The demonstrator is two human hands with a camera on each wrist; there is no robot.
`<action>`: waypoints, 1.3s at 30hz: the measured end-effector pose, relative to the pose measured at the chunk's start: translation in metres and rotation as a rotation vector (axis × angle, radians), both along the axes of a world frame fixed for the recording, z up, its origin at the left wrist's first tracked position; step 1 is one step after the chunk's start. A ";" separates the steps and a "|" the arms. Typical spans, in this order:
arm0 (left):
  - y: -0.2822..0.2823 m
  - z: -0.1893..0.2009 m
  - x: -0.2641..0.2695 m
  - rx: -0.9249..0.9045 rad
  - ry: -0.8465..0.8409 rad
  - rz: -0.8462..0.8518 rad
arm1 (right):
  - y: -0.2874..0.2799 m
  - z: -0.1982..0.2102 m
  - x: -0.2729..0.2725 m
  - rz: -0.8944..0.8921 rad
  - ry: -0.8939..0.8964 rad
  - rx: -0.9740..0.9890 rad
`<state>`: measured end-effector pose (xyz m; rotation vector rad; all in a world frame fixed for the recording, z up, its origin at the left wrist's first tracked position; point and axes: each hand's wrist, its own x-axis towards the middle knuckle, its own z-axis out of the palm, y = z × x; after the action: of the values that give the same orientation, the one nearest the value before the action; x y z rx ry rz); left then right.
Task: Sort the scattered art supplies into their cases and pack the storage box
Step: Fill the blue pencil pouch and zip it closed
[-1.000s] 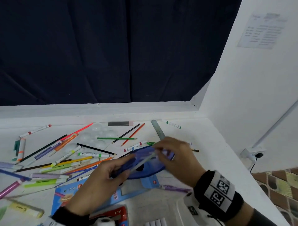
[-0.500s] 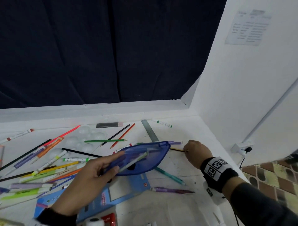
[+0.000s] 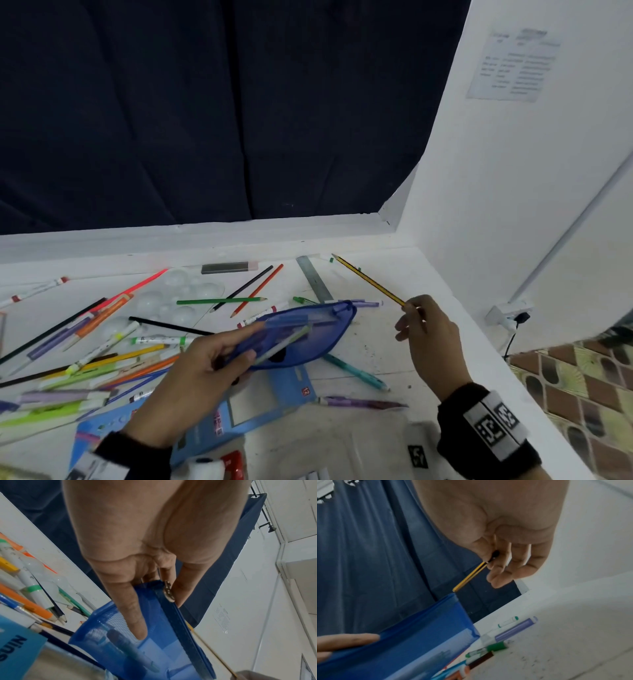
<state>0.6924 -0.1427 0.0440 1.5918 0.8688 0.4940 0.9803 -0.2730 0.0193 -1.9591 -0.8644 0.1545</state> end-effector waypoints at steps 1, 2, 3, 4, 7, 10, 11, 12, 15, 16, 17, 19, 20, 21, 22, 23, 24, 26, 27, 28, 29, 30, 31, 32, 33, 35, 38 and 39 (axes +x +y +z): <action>-0.002 0.000 0.000 -0.005 0.001 -0.004 | -0.001 0.003 -0.006 0.029 0.003 0.049; -0.003 0.000 0.000 -0.011 0.000 -0.002 | -0.002 0.005 -0.011 0.083 -0.007 0.076; -0.004 0.001 0.000 -0.016 0.001 0.003 | -0.002 0.007 -0.015 0.154 -0.030 0.084; -0.005 0.001 -0.001 -0.021 0.003 0.011 | -0.001 0.008 -0.019 0.227 -0.064 0.081; -0.007 0.004 -0.005 -0.062 0.001 0.037 | 0.004 0.010 -0.026 0.396 -0.281 0.066; -0.008 0.007 -0.012 -0.104 -0.002 0.019 | 0.014 0.005 -0.036 0.461 -0.536 0.026; -0.008 0.008 -0.014 -0.111 -0.001 0.009 | 0.016 0.004 -0.041 0.465 -0.580 0.004; -0.009 0.008 -0.016 -0.115 0.001 0.002 | 0.018 0.005 -0.047 0.467 -0.609 -0.015; -0.012 0.007 -0.020 -0.113 0.014 -0.012 | 0.020 0.009 -0.066 0.512 -0.662 -0.098; -0.014 0.006 -0.022 -0.114 0.017 -0.015 | 0.022 0.009 -0.070 0.544 -0.660 -0.145; -0.014 0.005 -0.023 -0.118 0.018 -0.015 | 0.024 0.008 -0.072 0.578 -0.632 -0.185; -0.015 0.003 -0.026 -0.130 0.015 -0.007 | 0.030 0.007 -0.071 0.630 -0.489 -0.177; -0.014 0.002 -0.027 -0.129 0.013 0.005 | 0.033 0.009 -0.068 0.637 -0.403 -0.121; -0.013 0.000 -0.029 -0.125 0.009 0.023 | 0.037 0.013 -0.065 0.633 -0.332 -0.052; -0.011 -0.001 -0.030 -0.122 0.002 0.044 | 0.041 0.017 -0.061 0.619 -0.287 0.008; -0.009 -0.002 -0.032 -0.122 -0.005 0.067 | 0.045 0.021 -0.056 0.599 -0.272 0.052; -0.007 -0.002 -0.033 -0.123 -0.012 0.089 | 0.050 0.026 -0.049 0.567 -0.270 0.073; -0.002 -0.004 -0.035 -0.123 -0.022 0.128 | 0.064 0.032 -0.036 0.503 -0.262 0.027; 0.000 -0.005 -0.036 -0.117 -0.024 0.142 | 0.075 0.030 -0.028 0.484 -0.258 -0.023; 0.002 -0.005 -0.037 -0.109 -0.025 0.155 | 0.087 0.028 -0.021 0.470 -0.263 -0.096; 0.004 -0.005 -0.037 -0.104 -0.025 0.168 | 0.100 0.024 -0.014 0.453 -0.280 -0.197; 0.005 -0.005 -0.038 -0.103 -0.029 0.180 | 0.113 0.021 -0.010 0.431 -0.299 -0.316; 0.007 -0.004 -0.038 -0.100 -0.029 0.187 | 0.124 0.020 -0.008 0.415 -0.312 -0.424; 0.009 -0.004 -0.039 -0.093 -0.025 0.191 | 0.134 0.020 -0.007 0.410 -0.329 -0.535; 0.011 -0.003 -0.039 -0.085 -0.020 0.196 | 0.143 0.020 -0.008 0.420 -0.377 -0.648; 0.015 -0.002 -0.041 -0.077 -0.013 0.213 | 0.159 0.020 -0.011 0.463 -0.531 -0.831; 0.023 -0.001 -0.045 -0.072 -0.021 0.245 | 0.179 0.015 -0.013 0.502 -0.624 -0.952; 0.025 -0.001 -0.046 -0.073 -0.024 0.250 | 0.185 0.011 -0.012 0.506 -0.637 -0.975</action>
<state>0.6467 -0.1174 0.0434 1.4153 1.0619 0.6490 0.9684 -0.0879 0.0306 -2.6830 -1.9757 0.2895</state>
